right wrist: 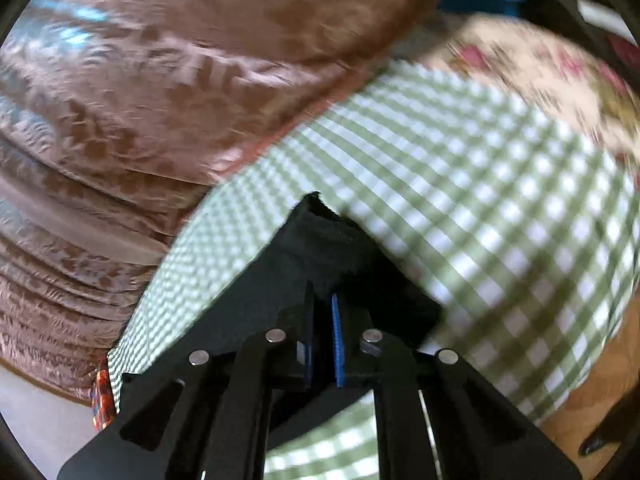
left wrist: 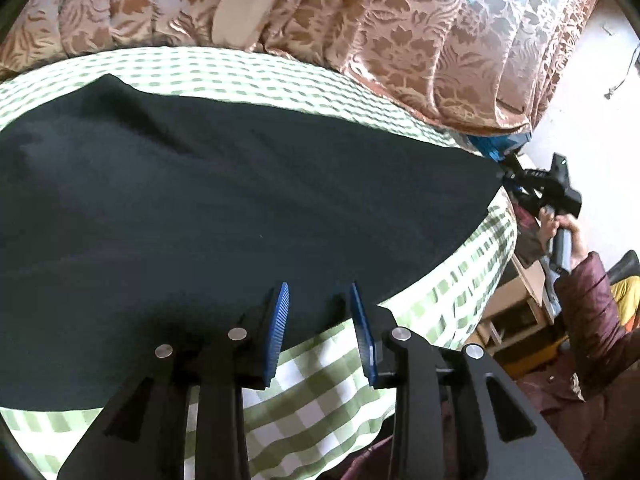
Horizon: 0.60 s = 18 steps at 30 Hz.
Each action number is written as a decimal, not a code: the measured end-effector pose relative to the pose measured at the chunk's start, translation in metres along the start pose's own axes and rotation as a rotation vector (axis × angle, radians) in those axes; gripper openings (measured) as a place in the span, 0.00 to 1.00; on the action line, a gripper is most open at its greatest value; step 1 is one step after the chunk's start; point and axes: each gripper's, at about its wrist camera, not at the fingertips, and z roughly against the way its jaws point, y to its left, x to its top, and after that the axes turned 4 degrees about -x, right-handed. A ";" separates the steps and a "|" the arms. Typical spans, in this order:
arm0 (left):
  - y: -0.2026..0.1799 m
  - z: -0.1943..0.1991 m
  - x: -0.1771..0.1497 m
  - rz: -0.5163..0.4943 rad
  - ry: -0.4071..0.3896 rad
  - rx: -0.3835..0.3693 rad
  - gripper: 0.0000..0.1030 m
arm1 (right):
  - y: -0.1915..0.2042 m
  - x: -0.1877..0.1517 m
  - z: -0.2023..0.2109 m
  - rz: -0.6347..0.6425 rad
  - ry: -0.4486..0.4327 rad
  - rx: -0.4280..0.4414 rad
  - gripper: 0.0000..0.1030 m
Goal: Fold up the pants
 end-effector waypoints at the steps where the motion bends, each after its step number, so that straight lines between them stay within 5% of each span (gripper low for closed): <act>1: 0.000 -0.003 0.000 -0.001 0.011 -0.004 0.30 | -0.009 -0.003 -0.008 -0.018 0.015 -0.009 0.06; 5: -0.004 -0.002 0.000 -0.010 0.025 -0.022 0.30 | -0.031 -0.013 -0.022 -0.089 0.037 -0.006 0.06; 14: -0.002 -0.005 -0.002 0.019 0.028 -0.049 0.30 | -0.029 -0.018 -0.028 -0.039 0.053 -0.077 0.11; 18: -0.005 -0.003 -0.002 0.011 0.013 -0.055 0.30 | -0.029 -0.021 -0.018 -0.089 0.082 0.039 0.27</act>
